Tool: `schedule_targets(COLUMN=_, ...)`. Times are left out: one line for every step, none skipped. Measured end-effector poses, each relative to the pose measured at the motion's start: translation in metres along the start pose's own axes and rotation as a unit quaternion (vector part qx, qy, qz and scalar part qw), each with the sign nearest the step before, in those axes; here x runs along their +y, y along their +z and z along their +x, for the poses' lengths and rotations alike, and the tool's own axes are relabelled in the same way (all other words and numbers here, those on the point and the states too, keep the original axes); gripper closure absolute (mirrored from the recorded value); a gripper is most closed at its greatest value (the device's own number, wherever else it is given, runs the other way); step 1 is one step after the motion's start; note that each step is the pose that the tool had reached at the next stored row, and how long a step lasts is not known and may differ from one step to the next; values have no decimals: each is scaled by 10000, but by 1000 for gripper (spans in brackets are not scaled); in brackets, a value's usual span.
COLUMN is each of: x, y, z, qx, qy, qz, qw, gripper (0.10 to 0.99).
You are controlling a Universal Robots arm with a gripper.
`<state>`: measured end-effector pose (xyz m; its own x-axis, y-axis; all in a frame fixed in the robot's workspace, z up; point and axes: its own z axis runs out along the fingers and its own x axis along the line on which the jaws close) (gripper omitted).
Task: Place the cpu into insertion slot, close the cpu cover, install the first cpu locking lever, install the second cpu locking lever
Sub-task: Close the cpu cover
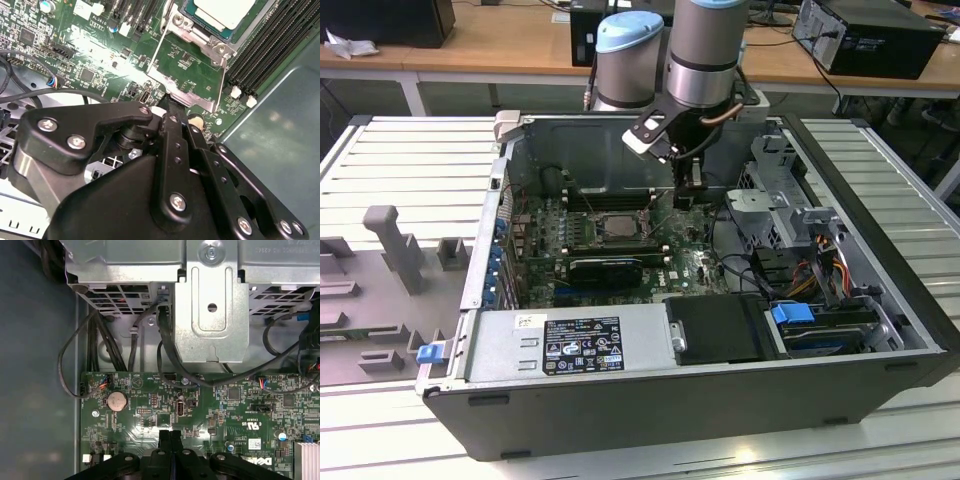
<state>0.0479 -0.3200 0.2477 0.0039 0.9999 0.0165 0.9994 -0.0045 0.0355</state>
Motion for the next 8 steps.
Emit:
schedule_targets(x=-1, y=0, z=0, qx=1, qy=0, qz=0, qw=10000, gripper=980)
schedule_targets(x=-3, y=0, z=0, qx=2, qy=-1, qz=0, qw=10000, gripper=980)
schedule_targets(x=-5, y=0, z=0, qx=4, qy=0, qz=0, qw=10000, gripper=980)
schedule_targets(x=-7, y=0, z=0, qx=5, qy=0, qz=0, qw=10000, gripper=980)
schedule_targets(x=-10, y=0, z=0, qx=6, qy=0, qz=0, qw=10000, gripper=980)
schedule_targets(x=-12, y=-1, z=0, qx=6, qy=0, qz=0, qw=10000, gripper=980)
schedule_targets(x=-15, y=-1, z=0, qx=7, qy=0, qz=0, qw=10000, gripper=980)
schedule_targets(x=-16, y=-1, z=0, qx=7, qy=0, qz=0, qw=10000, gripper=980)
